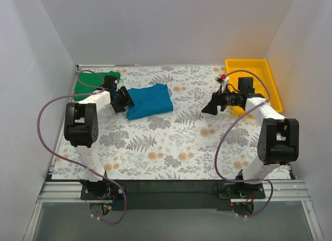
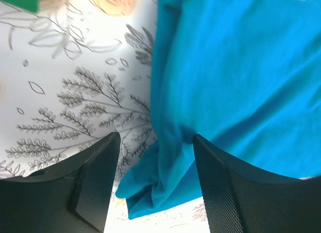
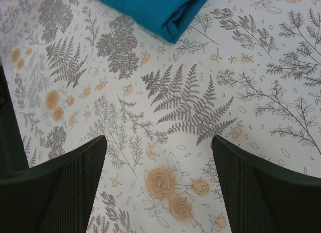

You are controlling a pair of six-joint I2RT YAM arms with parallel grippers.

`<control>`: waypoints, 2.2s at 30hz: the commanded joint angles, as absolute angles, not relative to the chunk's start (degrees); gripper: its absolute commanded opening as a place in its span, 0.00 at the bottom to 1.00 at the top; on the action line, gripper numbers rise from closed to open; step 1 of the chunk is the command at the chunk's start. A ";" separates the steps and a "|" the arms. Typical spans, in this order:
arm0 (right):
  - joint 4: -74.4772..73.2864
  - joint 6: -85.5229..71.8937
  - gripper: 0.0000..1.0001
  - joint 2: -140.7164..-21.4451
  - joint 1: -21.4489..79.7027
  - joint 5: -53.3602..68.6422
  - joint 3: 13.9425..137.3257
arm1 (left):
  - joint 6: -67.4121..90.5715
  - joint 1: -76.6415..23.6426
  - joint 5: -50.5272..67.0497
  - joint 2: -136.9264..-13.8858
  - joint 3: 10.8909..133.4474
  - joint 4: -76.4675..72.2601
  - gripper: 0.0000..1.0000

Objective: Fold and stack the t-shirts
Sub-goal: Neatly place the folded tshirt to the corner

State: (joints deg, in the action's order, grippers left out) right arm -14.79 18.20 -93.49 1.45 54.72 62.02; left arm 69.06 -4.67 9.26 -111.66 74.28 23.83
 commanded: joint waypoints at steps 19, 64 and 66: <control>-13.80 18.90 0.91 -94.83 1.14 56.07 61.87 | 84.02 -3.87 23.46 -120.85 70.05 3.26 0.11; -16.79 21.45 0.91 -98.44 1.06 57.57 63.81 | 41.05 1.76 0.70 -107.58 83.14 -3.25 0.00; -16.96 21.62 0.91 -98.61 1.05 57.66 63.81 | 40.35 2.11 -1.32 -107.67 83.23 -3.16 0.00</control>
State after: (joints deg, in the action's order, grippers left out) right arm -16.19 20.71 -98.00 1.45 55.90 62.04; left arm 43.09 0.82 1.28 -111.63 81.17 -2.24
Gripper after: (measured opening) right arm 0.915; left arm 0.073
